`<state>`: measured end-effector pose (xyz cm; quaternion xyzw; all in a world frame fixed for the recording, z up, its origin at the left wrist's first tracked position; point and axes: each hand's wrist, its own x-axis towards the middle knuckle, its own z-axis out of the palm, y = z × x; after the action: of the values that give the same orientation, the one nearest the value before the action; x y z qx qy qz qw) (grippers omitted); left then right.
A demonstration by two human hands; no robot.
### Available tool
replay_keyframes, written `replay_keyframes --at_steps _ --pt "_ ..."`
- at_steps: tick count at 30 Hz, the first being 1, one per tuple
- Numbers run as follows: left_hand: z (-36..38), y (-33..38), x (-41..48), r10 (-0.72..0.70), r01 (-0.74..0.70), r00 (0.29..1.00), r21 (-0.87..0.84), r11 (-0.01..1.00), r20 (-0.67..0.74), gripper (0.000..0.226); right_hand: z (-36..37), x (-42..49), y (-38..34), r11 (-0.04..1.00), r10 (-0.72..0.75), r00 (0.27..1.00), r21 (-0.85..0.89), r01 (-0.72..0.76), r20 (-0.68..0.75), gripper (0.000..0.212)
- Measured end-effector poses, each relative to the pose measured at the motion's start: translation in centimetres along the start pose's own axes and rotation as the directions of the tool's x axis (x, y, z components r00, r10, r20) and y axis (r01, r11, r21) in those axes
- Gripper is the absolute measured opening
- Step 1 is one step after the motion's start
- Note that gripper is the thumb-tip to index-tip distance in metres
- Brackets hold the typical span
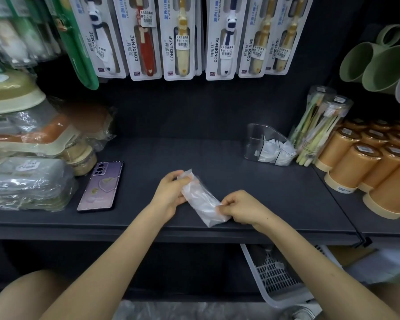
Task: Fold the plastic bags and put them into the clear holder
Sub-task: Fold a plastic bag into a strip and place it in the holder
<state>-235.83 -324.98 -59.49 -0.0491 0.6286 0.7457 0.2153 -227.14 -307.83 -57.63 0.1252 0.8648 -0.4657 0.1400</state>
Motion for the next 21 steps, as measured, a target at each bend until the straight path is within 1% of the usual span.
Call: replay_keyframes --at_steps 2,4,7,9,10,12,15,21 --pt "0.1 0.1 0.8 0.04 -0.036 0.998 0.084 0.996 -0.04 0.041 -0.2 0.2 0.0 0.998 0.001 1.0 -0.063 -0.002 -0.006 0.018" --pt "0.3 0.0 1.6 0.114 -0.095 0.992 0.254 0.963 -0.06 0.044 -0.5 0.4 0.2 0.995 0.015 1.0 -0.096 -0.015 -0.004 0.018" --pt "0.8 0.0 2.2 0.255 -0.22 0.967 0.468 0.856 -0.012 0.04 -1.2 0.6 0.3 0.992 0.03 1.0 -0.125 -0.03 0.005 0.022" --pt "1.1 0.1 2.6 0.307 -0.276 0.951 0.544 0.792 0.036 0.033 -1.7 0.6 0.5 0.99 0.033 0.999 -0.135 -0.03 0.016 0.03" --pt "1.3 0.1 2.8 0.316 -0.294 0.947 0.563 0.773 0.061 0.031 -2.0 0.7 0.5 0.99 0.031 0.999 -0.139 -0.028 0.019 0.032" --pt "1.6 0.2 2.9 0.311 -0.309 0.945 0.591 0.745 0.102 0.028 -2.5 0.7 0.8 0.988 0.025 1.0 -0.15 -0.023 0.012 0.028" --pt "1.9 0.2 3.3 0.286 -0.301 0.95 0.622 0.723 0.128 0.027 -3.2 0.7 1.3 0.988 0.024 1.0 -0.155 -0.025 -0.007 0.025" --pt "2.0 0.3 4.1 0.212 -0.229 0.972 0.576 0.785 0.099 0.029 -3.8 1.0 2.0 0.995 0.052 0.998 -0.085 -0.055 -0.03 0.022"
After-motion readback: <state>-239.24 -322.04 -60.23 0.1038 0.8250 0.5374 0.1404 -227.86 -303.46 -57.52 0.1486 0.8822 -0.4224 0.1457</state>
